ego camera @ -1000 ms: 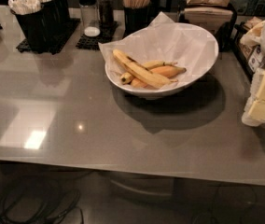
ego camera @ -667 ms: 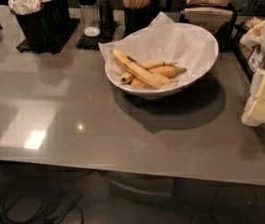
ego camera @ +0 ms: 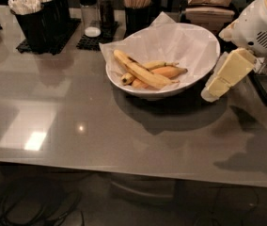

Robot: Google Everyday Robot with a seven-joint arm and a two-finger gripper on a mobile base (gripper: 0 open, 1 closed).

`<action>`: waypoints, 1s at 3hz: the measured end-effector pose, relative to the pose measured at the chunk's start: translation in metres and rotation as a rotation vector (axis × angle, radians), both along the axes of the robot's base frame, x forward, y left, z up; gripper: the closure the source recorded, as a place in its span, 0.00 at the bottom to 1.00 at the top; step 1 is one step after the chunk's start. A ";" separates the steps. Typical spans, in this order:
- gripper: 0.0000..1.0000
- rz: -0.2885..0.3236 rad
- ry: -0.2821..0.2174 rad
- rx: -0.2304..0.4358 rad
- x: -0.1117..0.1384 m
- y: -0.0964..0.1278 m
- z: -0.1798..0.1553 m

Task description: Pick banana from white bowl

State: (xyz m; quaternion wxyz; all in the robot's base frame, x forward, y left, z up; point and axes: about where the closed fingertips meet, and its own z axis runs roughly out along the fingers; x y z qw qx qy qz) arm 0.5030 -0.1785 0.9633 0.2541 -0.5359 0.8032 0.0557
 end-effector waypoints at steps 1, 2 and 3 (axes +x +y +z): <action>0.00 -0.003 -0.001 0.002 0.000 0.000 0.000; 0.00 -0.009 0.015 0.079 0.015 0.021 -0.010; 0.00 -0.009 0.015 0.079 0.015 0.021 -0.010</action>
Offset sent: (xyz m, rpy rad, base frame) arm 0.0369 0.0463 -0.0231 0.1838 0.0379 -0.0216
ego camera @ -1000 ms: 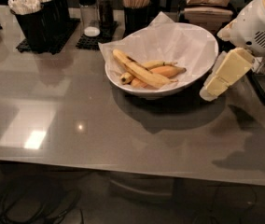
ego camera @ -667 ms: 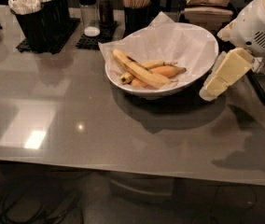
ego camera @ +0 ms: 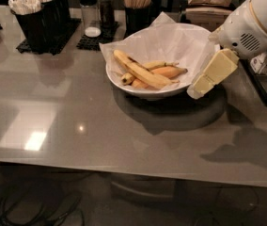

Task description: Pick banana from white bowl

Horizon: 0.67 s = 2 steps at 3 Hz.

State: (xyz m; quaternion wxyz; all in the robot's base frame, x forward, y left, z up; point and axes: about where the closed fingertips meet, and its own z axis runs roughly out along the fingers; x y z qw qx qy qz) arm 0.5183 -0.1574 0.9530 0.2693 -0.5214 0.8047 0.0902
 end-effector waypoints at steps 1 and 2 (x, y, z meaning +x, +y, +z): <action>0.00 -0.011 0.002 0.041 0.006 0.007 0.000; 0.00 0.043 0.010 0.089 0.026 0.044 0.002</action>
Offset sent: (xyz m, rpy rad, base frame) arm 0.0552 0.0945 0.0040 0.1511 0.0188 0.1217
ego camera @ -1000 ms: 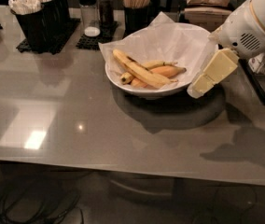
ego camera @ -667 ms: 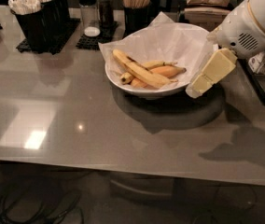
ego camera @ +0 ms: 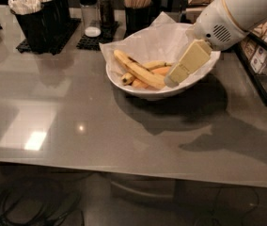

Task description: Pick banana from white bowl

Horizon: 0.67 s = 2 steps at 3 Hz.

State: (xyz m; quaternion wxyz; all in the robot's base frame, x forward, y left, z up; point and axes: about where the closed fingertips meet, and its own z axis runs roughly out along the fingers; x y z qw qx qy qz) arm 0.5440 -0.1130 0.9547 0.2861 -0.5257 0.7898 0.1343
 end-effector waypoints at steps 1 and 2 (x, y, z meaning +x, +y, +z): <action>0.00 0.078 0.034 0.084 0.029 0.064 -0.005; 0.00 0.078 0.034 0.084 0.029 0.064 -0.005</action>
Offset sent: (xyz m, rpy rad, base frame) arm 0.0444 0.0883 -0.0120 0.1202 0.0615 0.0900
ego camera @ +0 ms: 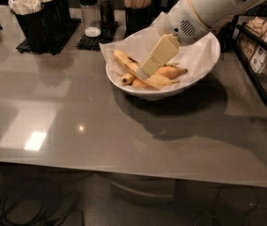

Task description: Pick banana from white bowl

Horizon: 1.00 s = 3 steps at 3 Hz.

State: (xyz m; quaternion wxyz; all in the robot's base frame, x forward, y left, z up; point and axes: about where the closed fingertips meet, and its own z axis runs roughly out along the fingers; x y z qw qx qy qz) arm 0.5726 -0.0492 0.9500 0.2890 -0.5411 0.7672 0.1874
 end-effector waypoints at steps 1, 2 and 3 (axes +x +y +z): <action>0.00 -0.055 0.005 0.025 0.008 0.004 -0.014; 0.00 -0.067 0.029 0.036 0.027 0.025 -0.041; 0.19 -0.067 0.029 0.038 0.028 0.026 -0.042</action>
Offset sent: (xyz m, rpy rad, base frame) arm 0.0515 0.0526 -0.0752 0.0516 0.0591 -0.0786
